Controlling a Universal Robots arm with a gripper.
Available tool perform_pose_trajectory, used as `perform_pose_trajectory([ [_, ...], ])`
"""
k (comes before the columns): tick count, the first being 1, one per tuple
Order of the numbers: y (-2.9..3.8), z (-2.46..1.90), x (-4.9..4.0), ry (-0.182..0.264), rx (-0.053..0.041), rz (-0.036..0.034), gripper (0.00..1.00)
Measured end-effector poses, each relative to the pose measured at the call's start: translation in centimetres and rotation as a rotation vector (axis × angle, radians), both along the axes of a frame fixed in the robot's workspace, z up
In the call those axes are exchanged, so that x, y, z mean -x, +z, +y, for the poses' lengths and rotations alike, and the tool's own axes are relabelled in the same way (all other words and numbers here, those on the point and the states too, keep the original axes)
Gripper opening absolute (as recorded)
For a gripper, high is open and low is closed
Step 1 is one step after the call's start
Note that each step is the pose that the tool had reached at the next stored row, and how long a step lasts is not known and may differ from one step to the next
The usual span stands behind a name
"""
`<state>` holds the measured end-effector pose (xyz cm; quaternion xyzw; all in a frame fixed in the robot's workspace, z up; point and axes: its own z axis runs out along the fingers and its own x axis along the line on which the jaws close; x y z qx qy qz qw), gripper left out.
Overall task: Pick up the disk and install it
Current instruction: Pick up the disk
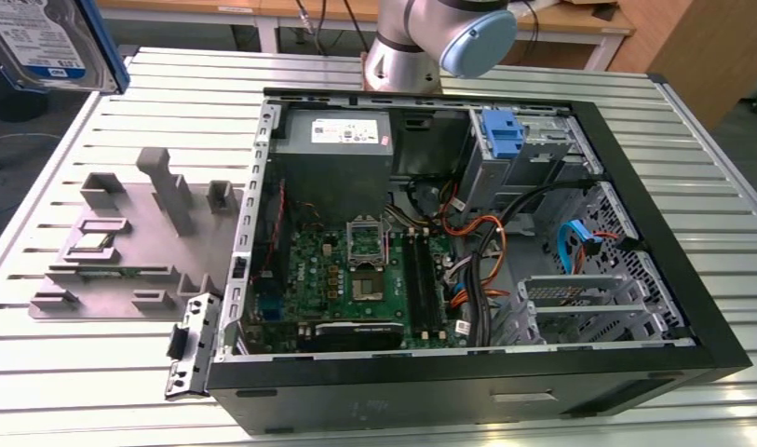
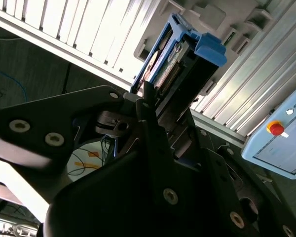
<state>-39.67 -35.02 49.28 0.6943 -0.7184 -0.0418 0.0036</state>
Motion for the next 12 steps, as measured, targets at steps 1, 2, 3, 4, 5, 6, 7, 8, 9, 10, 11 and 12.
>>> perform_pose_trajectory([
  [1,0.16,0.00,0.00,0.000,0.0000,-0.0001,0.35],
  [2,0.32,0.00,0.00,0.000,0.0000,0.0000,0.35],
  [3,0.48,0.00,0.00,0.000,0.0000,0.0001,0.35],
  [4,0.64,0.00,0.00,0.000,0.0001,0.0002,0.35],
  [5,0.79,0.00,0.00,0.000,0.0001,0.0001,0.35],
  [6,0.90,0.00,0.00,0.000,0.0000,0.0001,0.35],
  [7,0.98,0.00,0.00,0.000,0.0000,0.0000,0.35],
  [8,1.01,0.00,0.00,0.000,0.0000,0.0000,0.35],
  [9,1.01,0.00,0.00,0.000,0.0000,0.0000,0.35],
  [10,1.01,0.00,0.00,0.000,-0.0001,-0.0002,0.35],
  [11,1.03,0.00,0.00,0.000,0.0000,0.0000,0.35],
  [12,1.04,0.00,0.00,0.000,0.0000,0.0000,0.35],
])
